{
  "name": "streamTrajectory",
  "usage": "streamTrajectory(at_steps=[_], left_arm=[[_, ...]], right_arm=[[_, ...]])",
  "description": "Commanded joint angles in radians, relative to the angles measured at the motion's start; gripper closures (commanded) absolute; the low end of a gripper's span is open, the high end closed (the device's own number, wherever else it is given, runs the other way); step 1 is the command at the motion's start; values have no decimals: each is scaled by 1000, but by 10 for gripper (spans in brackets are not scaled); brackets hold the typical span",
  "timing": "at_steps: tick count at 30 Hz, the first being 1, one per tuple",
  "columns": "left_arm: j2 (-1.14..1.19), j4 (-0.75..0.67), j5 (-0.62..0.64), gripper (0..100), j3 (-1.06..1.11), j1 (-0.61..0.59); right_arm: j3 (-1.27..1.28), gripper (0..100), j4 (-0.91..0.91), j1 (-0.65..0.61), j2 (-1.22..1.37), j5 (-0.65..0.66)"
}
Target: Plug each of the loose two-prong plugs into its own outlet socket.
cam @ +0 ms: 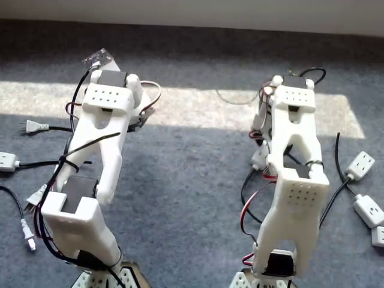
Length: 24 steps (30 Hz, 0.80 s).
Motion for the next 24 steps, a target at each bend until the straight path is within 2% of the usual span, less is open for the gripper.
streamTrajectory(at_steps=[1,6,13,17,24], left_arm=[[-12,-15,-3,994,-7,15],[-12,-15,-3,994,-5,15],[-12,-15,-3,994,-5,15],[-12,-15,-3,994,-5,15],[-12,-15,-3,994,-5,10]], right_arm=[[-31,774,-16,-27,-2,8],[-31,779,-13,-62,61,8],[-31,989,12,-62,93,8],[-70,992,68,-107,88,3],[-163,988,88,-220,93,-160]])
